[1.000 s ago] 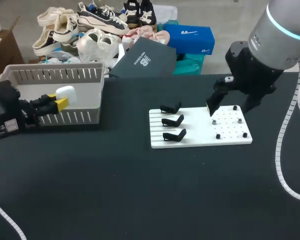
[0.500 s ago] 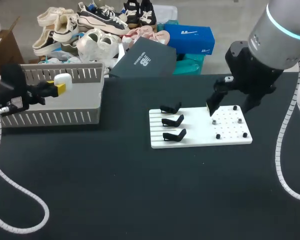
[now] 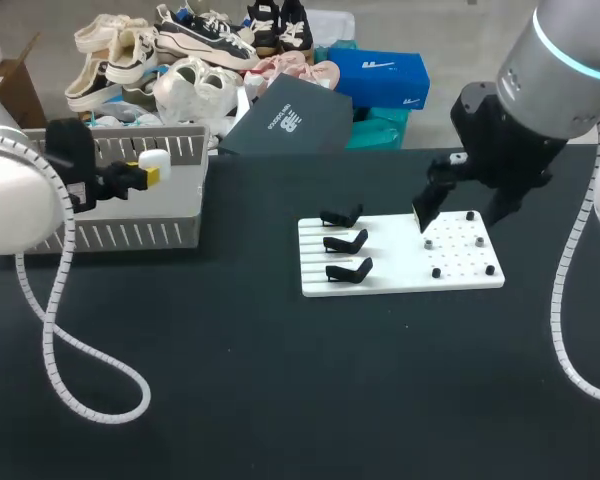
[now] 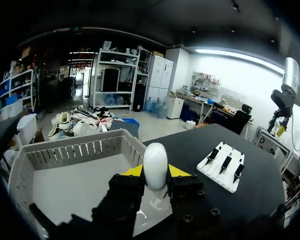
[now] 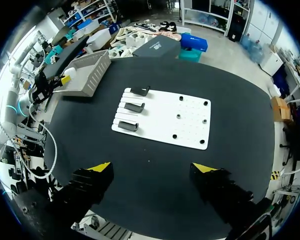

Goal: Pick up each earbud case from the left stands, insert the matching earbuds, close the lid, and place the case in the box.

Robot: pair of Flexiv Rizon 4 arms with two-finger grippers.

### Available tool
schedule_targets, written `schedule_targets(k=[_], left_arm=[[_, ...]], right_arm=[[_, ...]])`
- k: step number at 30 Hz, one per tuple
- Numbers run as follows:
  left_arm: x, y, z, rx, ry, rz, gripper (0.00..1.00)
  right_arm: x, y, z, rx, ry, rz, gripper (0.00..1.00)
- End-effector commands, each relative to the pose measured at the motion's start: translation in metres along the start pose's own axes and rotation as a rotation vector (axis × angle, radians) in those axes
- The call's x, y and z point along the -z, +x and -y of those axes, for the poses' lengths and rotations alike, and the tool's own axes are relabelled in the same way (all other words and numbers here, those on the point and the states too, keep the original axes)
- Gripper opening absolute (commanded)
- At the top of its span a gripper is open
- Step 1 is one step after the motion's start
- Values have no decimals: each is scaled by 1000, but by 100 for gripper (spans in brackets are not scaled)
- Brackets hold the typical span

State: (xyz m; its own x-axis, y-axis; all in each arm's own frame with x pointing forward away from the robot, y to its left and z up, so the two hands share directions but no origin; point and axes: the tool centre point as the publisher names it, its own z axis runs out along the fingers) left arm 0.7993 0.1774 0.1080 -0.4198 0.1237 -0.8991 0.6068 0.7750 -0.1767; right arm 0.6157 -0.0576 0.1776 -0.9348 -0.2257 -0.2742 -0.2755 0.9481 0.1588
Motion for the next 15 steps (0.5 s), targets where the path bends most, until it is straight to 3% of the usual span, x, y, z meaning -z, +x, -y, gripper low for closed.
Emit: schedule_targets(k=[1, 4, 5, 6, 15], left_arm=[[-16, 7, -3, 2, 19, -20, 13], [-14, 8, -3, -1, 18, -24, 48], [-12, 8, -3, -5, 14, -23, 76], [-10, 8, -3, -9, 9, -19, 97], [10, -4, 9, -78, 16, 24, 100]], right_arm=[[-1, 0, 0, -1, 0, 3, 100], [-1, 0, 0, -1, 0, 3, 100], [-1, 0, 0, -1, 0, 3, 100], [-1, 0, 0, -1, 0, 3, 100], [-1, 0, 0, -1, 0, 3, 100]])
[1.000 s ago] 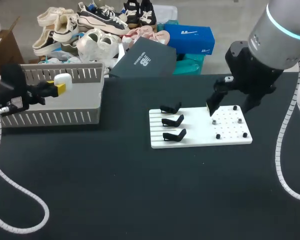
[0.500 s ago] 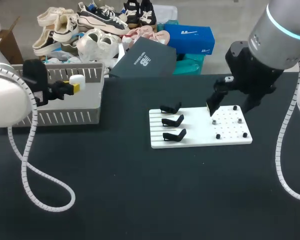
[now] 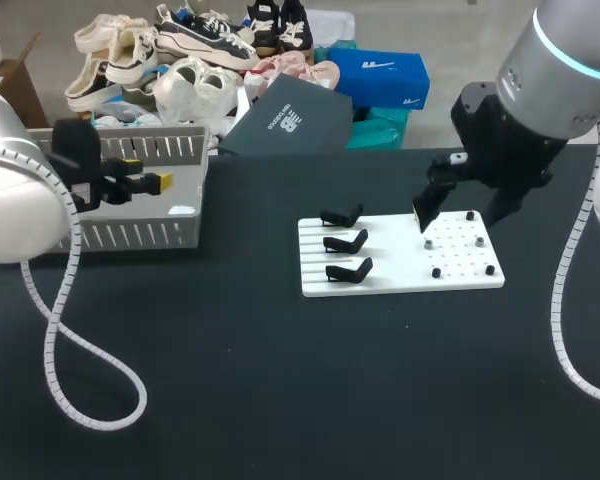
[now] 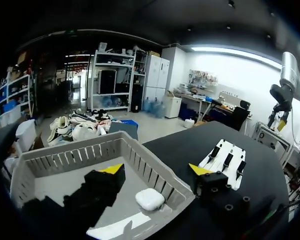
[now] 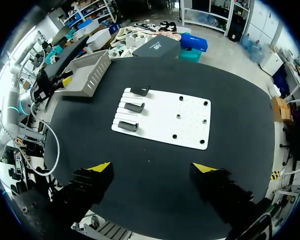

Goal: Pick up each earbud case from the left stands, insert the matching earbuds, close the lid, and place the case in the box.

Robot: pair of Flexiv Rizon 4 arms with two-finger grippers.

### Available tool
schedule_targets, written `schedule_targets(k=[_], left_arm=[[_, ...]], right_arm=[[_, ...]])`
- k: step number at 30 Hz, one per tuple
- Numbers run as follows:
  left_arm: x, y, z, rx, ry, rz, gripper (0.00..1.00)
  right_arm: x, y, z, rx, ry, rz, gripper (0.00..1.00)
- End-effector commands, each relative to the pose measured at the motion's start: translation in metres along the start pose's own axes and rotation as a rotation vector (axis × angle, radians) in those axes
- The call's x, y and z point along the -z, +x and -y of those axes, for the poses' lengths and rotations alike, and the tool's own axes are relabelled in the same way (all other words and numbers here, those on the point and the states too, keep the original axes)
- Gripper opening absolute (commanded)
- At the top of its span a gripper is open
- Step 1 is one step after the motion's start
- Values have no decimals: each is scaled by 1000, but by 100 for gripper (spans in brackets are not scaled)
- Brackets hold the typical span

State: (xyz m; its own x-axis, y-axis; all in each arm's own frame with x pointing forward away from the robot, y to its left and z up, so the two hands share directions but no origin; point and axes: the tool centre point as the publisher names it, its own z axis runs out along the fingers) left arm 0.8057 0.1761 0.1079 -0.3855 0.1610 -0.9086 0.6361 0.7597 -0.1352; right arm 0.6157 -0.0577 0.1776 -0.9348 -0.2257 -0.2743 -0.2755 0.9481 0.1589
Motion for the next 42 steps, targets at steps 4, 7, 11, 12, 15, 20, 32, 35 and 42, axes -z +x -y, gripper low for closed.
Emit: schedule_targets(k=[4, 7, 11, 12, 15, 20, 32, 35, 42], left_arm=[[18, -11, 32, -87, 64, 37, 100], [18, -19, 50, -134, 120, 54, 100], [16, -23, 81, -167, 226, 68, 100], [16, -25, 89, -169, 247, 77, 100], [14, -28, 111, -193, 325, 81, 100], [6, -35, 145, -205, 446, 107, 100], [-6, -43, 200, -216, 627, 56, 100], [-8, -43, 210, -215, 660, 40, 100], [-14, -39, 225, -234, 710, 32, 100]], right_arm=[[-1, 0, 0, 0, 0, 3, 100], [-1, 0, 0, 0, 0, 3, 100], [-1, 0, 0, 0, 0, 3, 100], [-1, 0, 0, 0, 0, 3, 100], [-1, 0, 0, 0, 0, 3, 100], [-1, 0, 0, 0, 0, 3, 100], [-1, 0, 0, 0, 0, 3, 100], [-1, 0, 0, 0, 0, 3, 100], [-1, 0, 0, 0, 0, 3, 100]])
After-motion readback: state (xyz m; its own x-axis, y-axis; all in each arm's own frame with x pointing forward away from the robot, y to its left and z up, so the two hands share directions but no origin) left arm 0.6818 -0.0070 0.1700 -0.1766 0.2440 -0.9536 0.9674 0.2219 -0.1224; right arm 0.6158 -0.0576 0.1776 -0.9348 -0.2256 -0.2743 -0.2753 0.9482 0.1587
